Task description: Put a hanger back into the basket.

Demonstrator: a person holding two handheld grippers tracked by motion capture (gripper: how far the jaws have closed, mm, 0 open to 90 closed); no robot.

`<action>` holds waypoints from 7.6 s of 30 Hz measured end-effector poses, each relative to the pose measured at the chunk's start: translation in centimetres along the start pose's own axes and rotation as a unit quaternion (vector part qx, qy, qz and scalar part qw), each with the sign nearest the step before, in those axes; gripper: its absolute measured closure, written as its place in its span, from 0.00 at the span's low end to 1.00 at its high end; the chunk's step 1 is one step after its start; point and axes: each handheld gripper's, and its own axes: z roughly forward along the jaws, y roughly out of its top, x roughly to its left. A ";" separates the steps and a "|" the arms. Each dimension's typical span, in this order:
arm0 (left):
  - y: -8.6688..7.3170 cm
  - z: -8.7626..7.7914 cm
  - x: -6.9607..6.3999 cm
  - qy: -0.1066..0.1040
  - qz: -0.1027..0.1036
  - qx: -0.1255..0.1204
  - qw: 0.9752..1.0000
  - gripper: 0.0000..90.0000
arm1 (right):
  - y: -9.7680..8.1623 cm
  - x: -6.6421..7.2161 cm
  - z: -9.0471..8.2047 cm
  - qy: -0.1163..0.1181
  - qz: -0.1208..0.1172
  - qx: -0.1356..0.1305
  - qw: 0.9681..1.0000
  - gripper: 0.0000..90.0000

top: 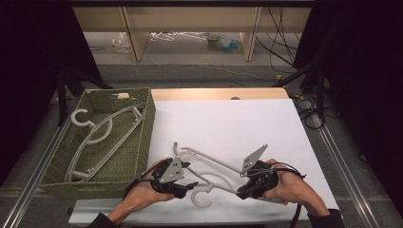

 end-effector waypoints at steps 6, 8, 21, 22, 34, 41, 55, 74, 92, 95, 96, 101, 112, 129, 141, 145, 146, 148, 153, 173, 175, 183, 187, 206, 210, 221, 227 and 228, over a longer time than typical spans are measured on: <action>-0.1 1.3 0.6 0.006 0.033 0.025 0.999 0.41 | 0.3 0.2 0.1 0.005 -0.010 -0.003 1.000 0.91; -0.2 1.7 0.8 -0.005 0.038 0.031 0.999 0.45 | 0.3 0.3 0.2 0.009 -0.009 -0.003 1.000 0.91; 1.0 1.9 0.3 -0.052 0.131 0.007 0.990 0.70 | 0.3 0.3 0.1 0.003 -0.024 -0.004 1.000 0.91; 1.1 1.7 0.2 -0.052 0.137 0.010 0.989 0.72 | 0.3 0.2 0.0 0.004 -0.024 -0.006 1.000 0.91; 3.1 1.0 -0.1 -0.055 0.141 0.011 0.988 0.84 | 0.3 -0.7 -1.0 -0.072 0.011 -0.037 0.997 0.63; 3.9 1.0 -0.3 -0.076 0.046 0.020 0.996 0.88 | 0.4 -1.0 -1.5 -0.120 0.024 -0.063 0.990 0.50; 2.9 -1.1 2.2 -0.065 -0.134 -0.017 0.989 0.88 | 0.8 -0.1 -3.4 -0.184 0.052 -0.125 0.973 0.39; 3.6 -9.9 3.8 -0.028 -0.238 -0.097 0.966 0.88 | -1.0 2.2 -0.5 -0.195 0.055 -0.162 0.966 0.36; 4.7 -17.0 8.1 0.035 -0.260 -0.147 0.954 0.88 | -1.8 2.3 0.4 -0.189 0.056 -0.153 0.968 0.33; 4.4 -18.0 9.3 0.057 -0.270 -0.149 0.950 0.88 | -2.0 2.3 0.4 -0.188 0.058 -0.152 0.969 0.33; 4.2 -18.3 9.7 0.064 -0.273 -0.148 0.948 0.88 | -2.0 2.4 0.6 -0.190 0.062 -0.157 0.967 0.32; 3.1 -19.9 11.7 0.098 -0.287 -0.144 0.942 0.88 | -2.2 2.3 0.7 -0.193 0.059 -0.157 0.967 0.33; -0.9 -22.2 15.6 0.153 -0.334 -0.159 0.916 0.88 | -2.4 2.2 0.9 -0.187 0.068 -0.152 0.968 0.32; -6.4 -23.0 19.2 0.164 -0.350 -0.129 0.913 0.88 | -2.5 2.1 1.1 -0.182 0.067 -0.139 0.971 0.32; -9.2 -23.8 20.7 0.171 -0.339 -0.103 0.919 0.88 | -2.6 2.0 1.1 -0.181 0.068 -0.138 0.971 0.32; -9.9 -24.0 20.9 0.175 -0.339 -0.090 0.920 0.88 | -2.6 2.0 1.2 -0.184 0.068 -0.143 0.970 0.32; -10.0 -24.0 21.0 0.174 -0.340 -0.089 0.920 0.88 | -2.6 2.0 1.1 -0.183 0.068 -0.140 0.971 0.32; -10.4 -24.1 21.0 0.169 -0.344 -0.091 0.919 0.88 | -2.6 2.0 1.1 -0.180 0.068 -0.138 0.972 0.32; -10.7 -23.9 20.9 0.160 -0.339 -0.087 0.923 0.88 | -2.7 1.9 1.1 -0.185 0.069 -0.143 0.970 0.32; -12.1 -22.2 20.7 0.142 -0.361 -0.042 0.921 0.87 | -2.7 1.9 0.9 -0.181 0.070 -0.137 0.971 0.32; -12.2 -21.4 20.5 0.135 -0.357 -0.034 0.923 0.87 | -2.6 1.9 0.9 -0.182 0.070 -0.137 0.971 0.32; -13.5 -19.9 20.1 0.134 -0.392 -0.004 0.910 0.88 | -2.6 1.8 1.0 -0.186 0.066 -0.143 0.970 0.32; -14.4 -19.5 20.1 0.141 -0.414 0.008 0.899 0.87 | -2.6 1.8 0.9 -0.181 0.068 -0.136 0.972 0.32; -14.4 -20.7 19.9 0.237 -0.422 0.025 0.875 0.69 | -2.6 1.8 1.0 -0.188 0.071 -0.145 0.969 0.32; -13.0 -21.6 18.8 0.268 -0.401 0.008 0.876 0.60 | -2.7 1.7 0.9 -0.188 0.075 -0.148 0.968 0.32; -8.4 -21.9 13.0 0.268 -0.346 -0.066 0.897 0.42 | -2.7 1.7 0.9 -0.196 0.080 -0.161 0.964 0.32; -6.8 -19.7 9.8 0.228 -0.322 -0.097 0.914 0.37 | -2.7 1.7 0.7 -0.200 0.091 -0.176 0.959 0.32; -6.4 -19.1 9.2 0.221 -0.315 -0.102 0.917 0.37 | -2.8 1.6 0.7 -0.201 0.093 -0.178 0.959 0.32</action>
